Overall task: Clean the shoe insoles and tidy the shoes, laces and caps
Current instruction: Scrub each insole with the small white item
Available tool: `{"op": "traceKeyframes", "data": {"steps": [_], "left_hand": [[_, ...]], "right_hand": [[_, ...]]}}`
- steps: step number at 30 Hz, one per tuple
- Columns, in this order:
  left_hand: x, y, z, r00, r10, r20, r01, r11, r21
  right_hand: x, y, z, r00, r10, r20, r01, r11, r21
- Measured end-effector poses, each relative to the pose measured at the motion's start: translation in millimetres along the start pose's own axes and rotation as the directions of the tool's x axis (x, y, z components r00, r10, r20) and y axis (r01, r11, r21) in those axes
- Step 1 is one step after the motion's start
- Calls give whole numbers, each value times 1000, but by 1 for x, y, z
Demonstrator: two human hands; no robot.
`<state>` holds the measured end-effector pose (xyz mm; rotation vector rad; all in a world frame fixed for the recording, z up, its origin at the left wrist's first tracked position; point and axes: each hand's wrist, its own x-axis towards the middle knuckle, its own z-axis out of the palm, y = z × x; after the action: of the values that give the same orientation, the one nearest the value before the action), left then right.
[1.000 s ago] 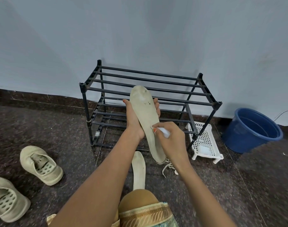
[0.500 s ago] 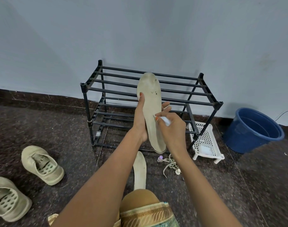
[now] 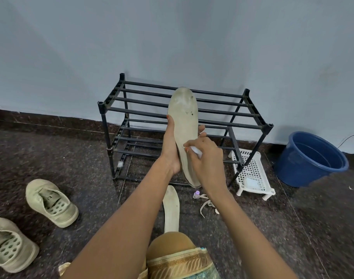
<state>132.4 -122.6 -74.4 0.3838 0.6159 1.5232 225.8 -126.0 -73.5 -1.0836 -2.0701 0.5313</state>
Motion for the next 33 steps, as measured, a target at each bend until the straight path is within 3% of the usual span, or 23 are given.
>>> {"op": "traceKeyframes", "data": {"steps": [3,11,16,22,26,30,33], "left_hand": [[0,1,-1,1000,4,-11,-4,1000,16],[3,1,0,1000,7,-10,-8,988,-152],[1,-1,-2,999,-30,29,31,999,-30],[3,-1,-6,1000,-1,-21,4,992,123],[3,-3,-5,995,-69,71,63,995,74],[9,-3,-5,996,-5,94,14,995,-96],[10,-3,-6,996,21,88,-11,994,-113]], "right_hand": [[1,-3,3,1000,18,-20,-17,999,41],[-19,-16,-3,994,41,104,-65,968,243],[-4,-12,3,1000,24,17,-26,990,140],[10,-12,6,999,-23,-34,25,997,72],[1,-9,5,999,-26,26,23,991,132],[-17,-6,0,996,-68,50,59,985,164],[-28,-3,-3,994,-65,88,50,985,163]]}}
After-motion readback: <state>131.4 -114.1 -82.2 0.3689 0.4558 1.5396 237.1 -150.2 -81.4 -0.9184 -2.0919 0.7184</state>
